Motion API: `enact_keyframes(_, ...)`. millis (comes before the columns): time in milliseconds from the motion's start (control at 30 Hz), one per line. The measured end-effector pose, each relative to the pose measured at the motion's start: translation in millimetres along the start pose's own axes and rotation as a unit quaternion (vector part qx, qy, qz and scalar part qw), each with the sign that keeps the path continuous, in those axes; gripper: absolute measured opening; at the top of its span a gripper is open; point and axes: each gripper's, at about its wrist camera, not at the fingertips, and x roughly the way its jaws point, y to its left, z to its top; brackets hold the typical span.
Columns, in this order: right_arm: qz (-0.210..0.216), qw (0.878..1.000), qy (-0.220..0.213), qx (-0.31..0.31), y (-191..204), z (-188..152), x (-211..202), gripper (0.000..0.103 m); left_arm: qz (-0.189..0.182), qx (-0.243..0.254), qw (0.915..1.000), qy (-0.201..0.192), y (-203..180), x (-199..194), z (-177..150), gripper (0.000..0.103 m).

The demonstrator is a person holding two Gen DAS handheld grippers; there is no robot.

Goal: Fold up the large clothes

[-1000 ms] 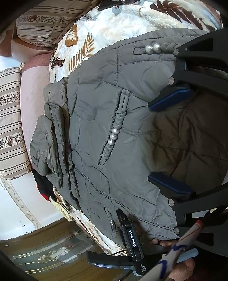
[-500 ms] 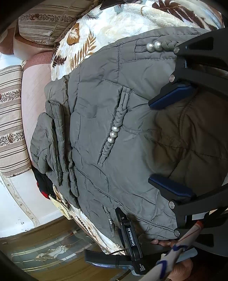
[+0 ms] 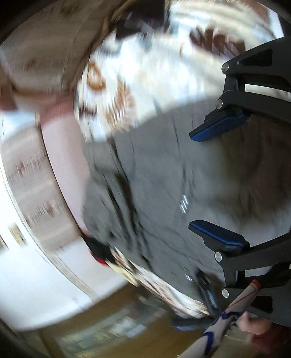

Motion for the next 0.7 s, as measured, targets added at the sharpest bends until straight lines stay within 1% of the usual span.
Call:
enact_keyframes(33,-0.015,1.0,-0.003,0.022,-14.5,-0.1,-1.1,0.078,0.001,-0.006,1.0,-0.005,6.7,-5.2,0.0,0.103)
enact_keyframes(100,-0.031,0.998,-0.004,0.052,-35.8,-1.7,-2.1,0.078,0.002,-0.03,0.9995,-0.011,28.1,-16.0,-1.0,0.103)
enact_keyframes(200,-0.051,0.995,0.008,0.089,-59.7,-11.8,-5.5,0.076,0.008,-0.084,0.9964,-0.006,66.5,-27.9,-6.2,0.103)
enact_keyframes(233,-0.044,0.993,0.018,0.105,-66.2,-15.8,-5.4,0.073,0.012,-0.101,0.9948,-0.004,80.1,-31.8,-8.6,0.103)
enact_keyframes(267,-0.033,0.992,0.029,0.12,-71.9,-17.7,-4.1,0.071,0.003,-0.109,0.9941,-0.003,87.2,-33.8,-10.4,0.099)
enact_keyframes(333,-0.024,0.989,0.046,0.141,-77.7,-21.5,0.2,0.07,-0.014,-0.115,0.9933,-0.001,96.4,-37.8,-13.6,0.094)
enact_keyframes(367,-0.022,0.988,0.047,0.146,-79.4,-23.6,-0.7,0.07,-0.013,-0.11,0.9939,-0.002,96.3,-39.5,-14.9,0.092)
enact_keyframes(467,-0.018,0.988,0.049,0.148,-78.9,-25.1,0.2,0.07,-0.007,-0.099,0.995,-0.01,92.9,-49.7,-18.2,0.092)
enact_keyframes(567,-0.005,0.99,0.058,0.128,-68.9,-28.5,3.0,0.07,-0.003,-0.093,0.9953,-0.027,95.7,-66.5,-23.0,0.092)
enact_keyframes(633,-0.007,0.991,0.064,0.115,-63.1,-28.8,7.3,0.07,0.014,-0.106,0.9937,-0.034,106.6,-73.6,-27.6,0.092)
enact_keyframes(700,-0.007,0.99,0.07,0.119,-64.2,-30.3,11.7,0.07,0.018,-0.146,0.989,-0.02,125.6,-68.4,-30.8,0.092)
